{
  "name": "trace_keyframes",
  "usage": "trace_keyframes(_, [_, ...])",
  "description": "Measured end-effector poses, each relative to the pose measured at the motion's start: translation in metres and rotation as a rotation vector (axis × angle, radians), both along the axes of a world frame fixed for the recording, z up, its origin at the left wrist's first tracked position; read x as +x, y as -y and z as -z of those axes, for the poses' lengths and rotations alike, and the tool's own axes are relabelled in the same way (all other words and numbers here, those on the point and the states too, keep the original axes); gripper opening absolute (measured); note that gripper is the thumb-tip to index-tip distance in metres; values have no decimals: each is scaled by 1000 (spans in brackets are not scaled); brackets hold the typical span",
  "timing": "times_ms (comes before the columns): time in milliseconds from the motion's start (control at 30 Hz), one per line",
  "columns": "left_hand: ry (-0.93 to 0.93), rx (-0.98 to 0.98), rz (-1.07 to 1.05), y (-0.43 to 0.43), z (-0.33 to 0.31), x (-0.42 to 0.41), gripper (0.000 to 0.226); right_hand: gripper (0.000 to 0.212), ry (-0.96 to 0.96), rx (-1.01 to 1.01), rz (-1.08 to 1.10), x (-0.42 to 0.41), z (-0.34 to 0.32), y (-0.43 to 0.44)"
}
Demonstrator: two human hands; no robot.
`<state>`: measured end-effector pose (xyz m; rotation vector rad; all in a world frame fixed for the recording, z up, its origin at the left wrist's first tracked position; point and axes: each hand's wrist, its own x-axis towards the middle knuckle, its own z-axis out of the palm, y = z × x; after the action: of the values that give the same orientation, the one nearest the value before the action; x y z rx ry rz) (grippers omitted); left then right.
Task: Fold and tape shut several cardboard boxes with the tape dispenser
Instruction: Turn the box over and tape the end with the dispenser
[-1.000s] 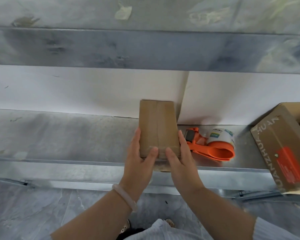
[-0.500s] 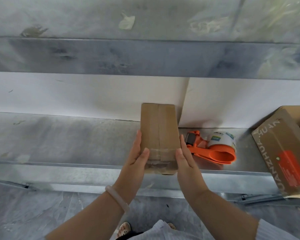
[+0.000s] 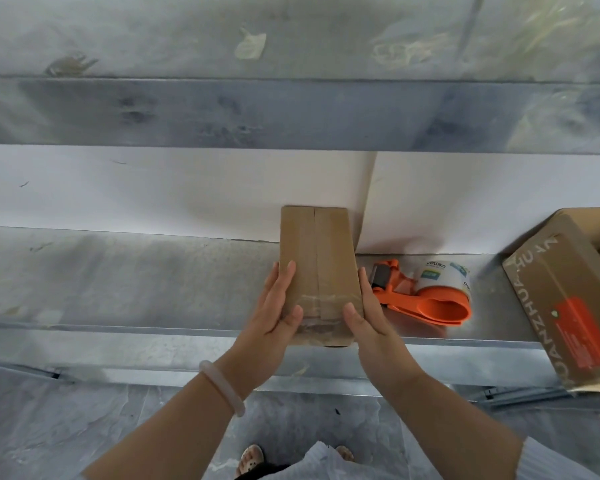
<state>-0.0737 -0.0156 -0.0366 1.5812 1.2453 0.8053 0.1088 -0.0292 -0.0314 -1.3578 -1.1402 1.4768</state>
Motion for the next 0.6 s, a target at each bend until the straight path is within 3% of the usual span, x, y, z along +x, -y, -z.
trace_keyframes(133, [186, -69, -152, 1, -2, 14, 48, 59, -18, -14, 79, -4, 0, -5])
trace_keyframes(333, [198, -15, -197, 3, 9, 18, 56, 59, 23, 19, 97, -8, 0, -2])
trace_keyframes(467, [69, 20, -203, 4, 0, 12, 49, 52, 18, -18, 77, 1, -9, -4])
trace_keyframes(533, [-8, 95, -196, 10, -4, 8, 41, 48, 10, -19, 95, 11, -13, -8])
trace_keyframes(600, [-87, 216, -222, 14, -2, -2, 49, 48, 35, -10, 120, 24, -16, -16])
